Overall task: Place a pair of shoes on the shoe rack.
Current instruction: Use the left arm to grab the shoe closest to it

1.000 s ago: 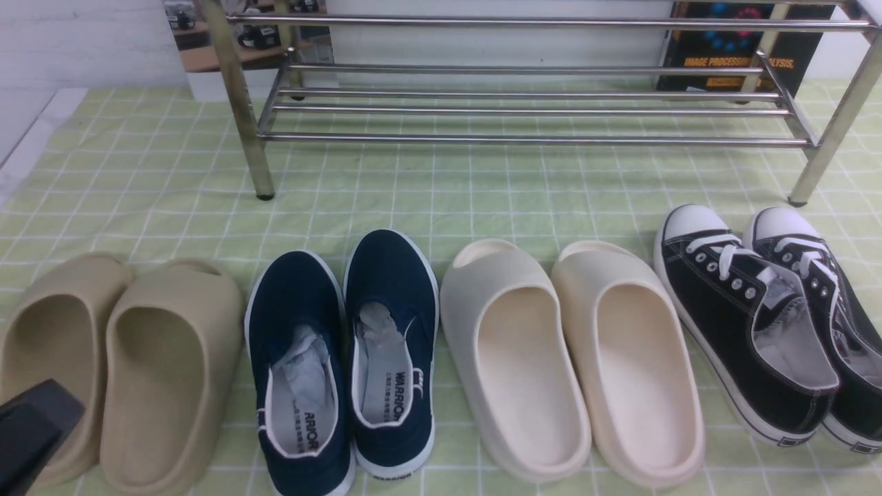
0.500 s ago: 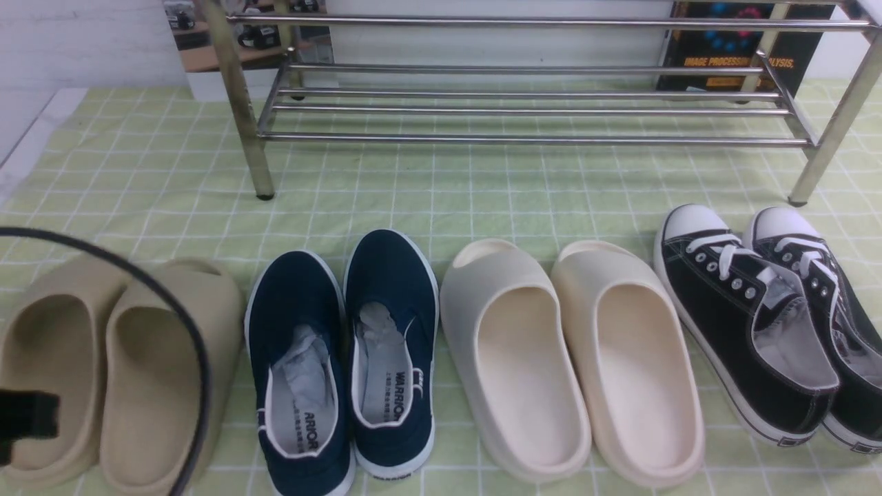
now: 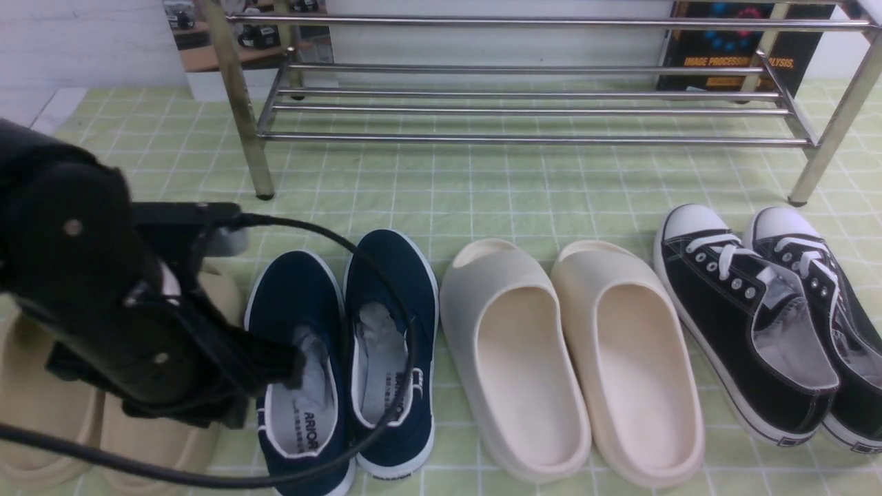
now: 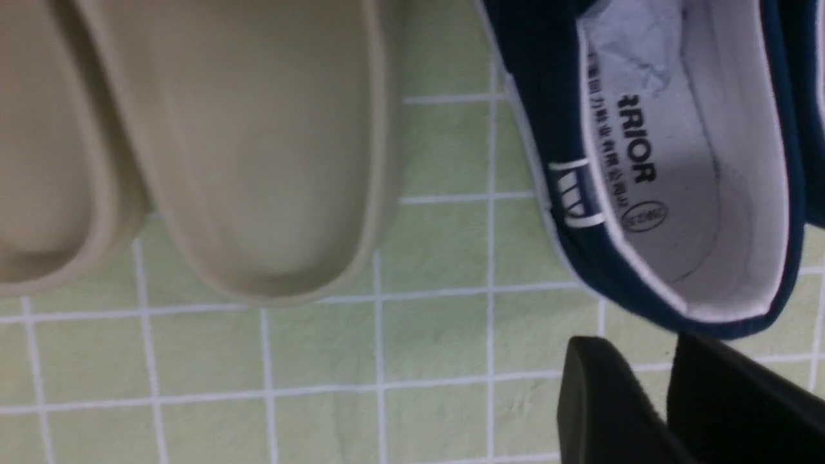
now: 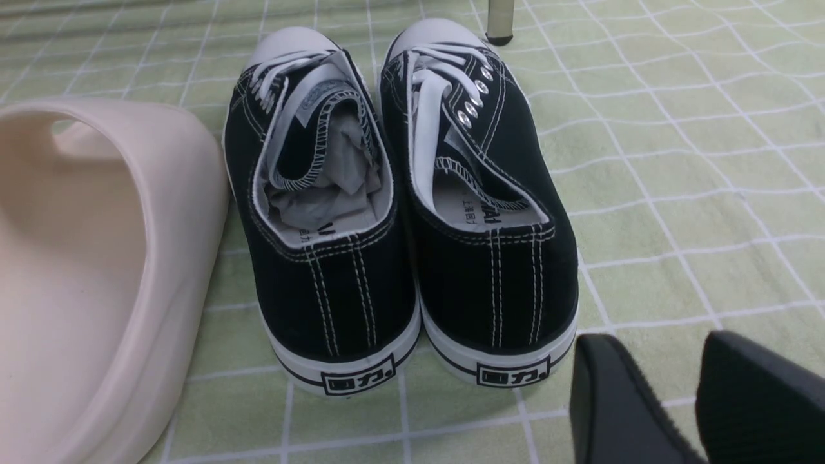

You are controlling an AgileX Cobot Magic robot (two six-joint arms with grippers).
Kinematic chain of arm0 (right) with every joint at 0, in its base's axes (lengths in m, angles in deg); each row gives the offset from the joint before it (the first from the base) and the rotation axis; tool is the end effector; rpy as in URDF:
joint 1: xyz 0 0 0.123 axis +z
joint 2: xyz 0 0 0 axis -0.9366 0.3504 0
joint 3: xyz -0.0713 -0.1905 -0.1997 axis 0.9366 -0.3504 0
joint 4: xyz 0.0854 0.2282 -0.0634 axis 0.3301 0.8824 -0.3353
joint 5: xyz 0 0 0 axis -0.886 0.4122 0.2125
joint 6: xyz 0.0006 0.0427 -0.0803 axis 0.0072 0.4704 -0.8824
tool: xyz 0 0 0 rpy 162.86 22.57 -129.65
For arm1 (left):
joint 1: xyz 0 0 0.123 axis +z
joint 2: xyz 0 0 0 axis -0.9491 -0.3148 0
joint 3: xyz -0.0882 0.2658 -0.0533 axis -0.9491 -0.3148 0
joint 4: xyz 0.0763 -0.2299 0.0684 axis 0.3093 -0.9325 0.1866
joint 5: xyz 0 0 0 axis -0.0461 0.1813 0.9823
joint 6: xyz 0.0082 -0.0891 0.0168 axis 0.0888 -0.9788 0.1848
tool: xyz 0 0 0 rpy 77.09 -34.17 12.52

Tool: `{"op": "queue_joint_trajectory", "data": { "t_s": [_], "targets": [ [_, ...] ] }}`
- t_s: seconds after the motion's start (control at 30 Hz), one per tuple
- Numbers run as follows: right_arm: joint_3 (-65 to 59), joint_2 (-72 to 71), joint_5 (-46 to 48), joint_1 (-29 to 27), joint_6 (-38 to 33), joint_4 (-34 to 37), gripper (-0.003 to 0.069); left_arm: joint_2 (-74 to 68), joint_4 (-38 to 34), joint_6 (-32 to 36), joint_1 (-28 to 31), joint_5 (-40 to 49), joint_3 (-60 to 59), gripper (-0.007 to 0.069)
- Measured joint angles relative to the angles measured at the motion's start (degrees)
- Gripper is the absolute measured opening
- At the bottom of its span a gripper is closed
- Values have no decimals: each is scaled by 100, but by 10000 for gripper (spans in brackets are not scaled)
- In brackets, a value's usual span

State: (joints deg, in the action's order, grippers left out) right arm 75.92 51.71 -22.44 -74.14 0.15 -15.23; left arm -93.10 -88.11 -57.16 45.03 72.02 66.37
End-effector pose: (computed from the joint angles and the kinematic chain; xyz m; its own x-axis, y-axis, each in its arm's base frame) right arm 0.0519 -0.0055 0.1737 -0.2855 0.1384 -0.9483 0.1283 0.9861 0.1053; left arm 0.2084 -0.1028 0.2697 -0.9691 0.0412 -0.2431 0.0642 0.9941 -0.0875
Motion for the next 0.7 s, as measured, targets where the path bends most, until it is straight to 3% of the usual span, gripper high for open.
{"op": "queue_joint_trajectory", "data": {
  "t_s": [0.13,0.3,0.47,0.7],
  "targets": [
    [0,0,0,0,0,0,239,-641,-51,-298,-198,-589,0,368],
    [0,0,0,0,0,0,239,-1337,147,-969,-198,-995,21,406],
    [0,0,0,0,0,0,239,-1661,331,-1391,-223,-1033,74,364],
    [0,0,0,0,0,0,239,-1751,536,-1457,-223,-857,86,209]
  ]
}}
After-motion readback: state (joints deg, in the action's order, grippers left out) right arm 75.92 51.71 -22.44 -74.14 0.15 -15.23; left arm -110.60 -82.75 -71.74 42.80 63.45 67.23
